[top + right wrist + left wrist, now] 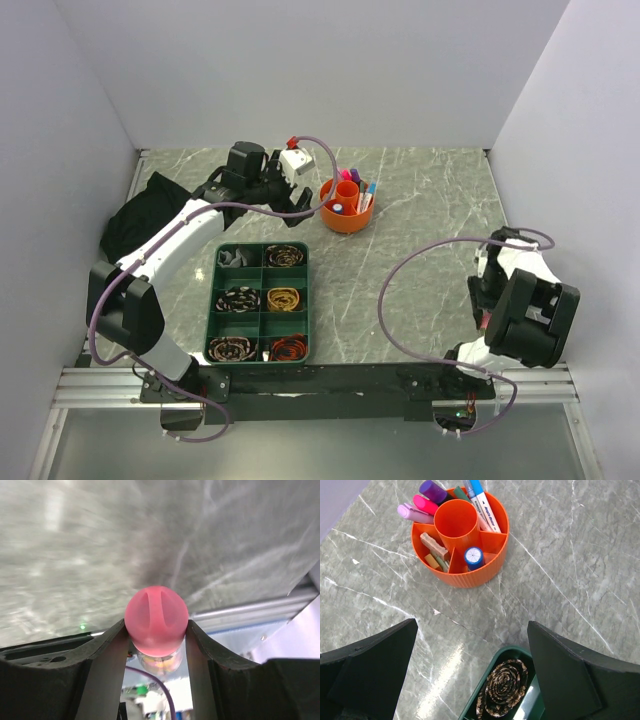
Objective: Sort the stationery into containers
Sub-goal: Pick up the stationery from the corner of the board.
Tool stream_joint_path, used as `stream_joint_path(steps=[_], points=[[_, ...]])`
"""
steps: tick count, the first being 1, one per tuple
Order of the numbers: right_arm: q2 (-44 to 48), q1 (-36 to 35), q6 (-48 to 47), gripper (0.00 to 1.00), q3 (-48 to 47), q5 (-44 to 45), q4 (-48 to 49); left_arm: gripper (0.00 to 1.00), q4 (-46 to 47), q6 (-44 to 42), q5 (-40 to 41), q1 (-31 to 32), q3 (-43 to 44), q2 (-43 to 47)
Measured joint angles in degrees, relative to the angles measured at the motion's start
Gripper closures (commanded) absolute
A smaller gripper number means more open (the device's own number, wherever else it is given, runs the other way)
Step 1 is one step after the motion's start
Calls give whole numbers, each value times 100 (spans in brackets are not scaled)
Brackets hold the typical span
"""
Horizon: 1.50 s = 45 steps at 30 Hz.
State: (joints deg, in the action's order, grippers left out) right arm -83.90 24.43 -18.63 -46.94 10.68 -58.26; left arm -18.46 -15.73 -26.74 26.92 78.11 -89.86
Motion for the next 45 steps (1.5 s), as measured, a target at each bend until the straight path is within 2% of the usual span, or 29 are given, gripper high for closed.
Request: stream_joint_path(steps=[7, 15, 25, 28, 37, 41, 45], points=[[11, -612, -219, 83, -857, -378, 92, 1, 20, 11, 0, 0, 4, -4], [-251, -1458, -463, 88, -1862, -723, 734, 0, 63, 42, 2, 0, 157, -118], [-247, -2227, -505, 93, -1985, -1108, 1585, 0, 63, 35, 127, 0, 201, -118], [-214, -2350, -492, 100, -1993, -1207, 1764, 1, 61, 17, 188, 0, 201, -118], [55, -2529, -498, 100, -2004, -1419, 2149, 0, 63, 33, 420, -33, 201, -118], [227, -2601, -481, 100, -2162, -1746, 2306, 1, 114, 188, 476, -243, 197, -116], [686, -2649, -413, 100, -2173, -2441, 2920, 0, 199, 424, 614, -658, 192, -116]])
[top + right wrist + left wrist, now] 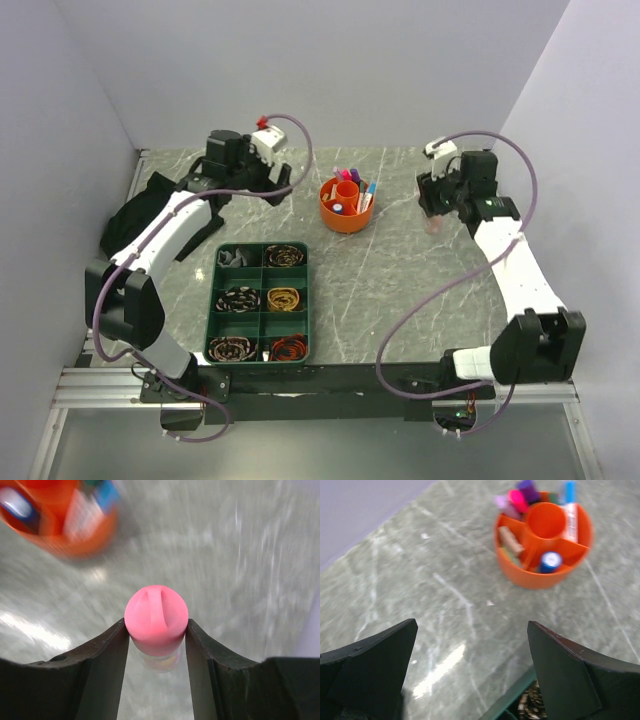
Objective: Sort the stationery into containers
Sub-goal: Pick up the stationery from the corner of the board, then place the stationery in the storage box.
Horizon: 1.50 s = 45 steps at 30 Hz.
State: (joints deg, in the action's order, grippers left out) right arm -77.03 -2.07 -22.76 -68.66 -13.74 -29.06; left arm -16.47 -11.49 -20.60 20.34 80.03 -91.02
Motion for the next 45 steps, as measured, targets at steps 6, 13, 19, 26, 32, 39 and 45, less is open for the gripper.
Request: stream_joint_path(steps=[6, 13, 19, 26, 32, 39, 45], points=[[885, -269, 387, 100, 796, -1248, 2057, 1, 79, 184, 177, -391, -9, 2], [348, -1027, 1202, 100, 1019, -1794, 4238, 1, 20, 190, 275, -496, -9, 2], [-817, -1421, 1569, 100, 684, -1884, 5189, 1, -168, 170, 385, -505, 2, 2], [-1589, -1473, 1576, 100, 188, -1882, 5219, 1, -203, 162, 503, -505, 68, 2], [-1779, -1473, 1539, 100, -46, -1882, 5174, 1, -205, 168, 527, -505, 81, 2], [-2118, -1473, 1438, 100, -306, -1851, 4837, 1, -190, 173, 525, -505, 144, 0], [-2157, -1473, 1196, 100, -306, -1821, 4564, 1, -181, 197, 518, -505, 144, -2]])
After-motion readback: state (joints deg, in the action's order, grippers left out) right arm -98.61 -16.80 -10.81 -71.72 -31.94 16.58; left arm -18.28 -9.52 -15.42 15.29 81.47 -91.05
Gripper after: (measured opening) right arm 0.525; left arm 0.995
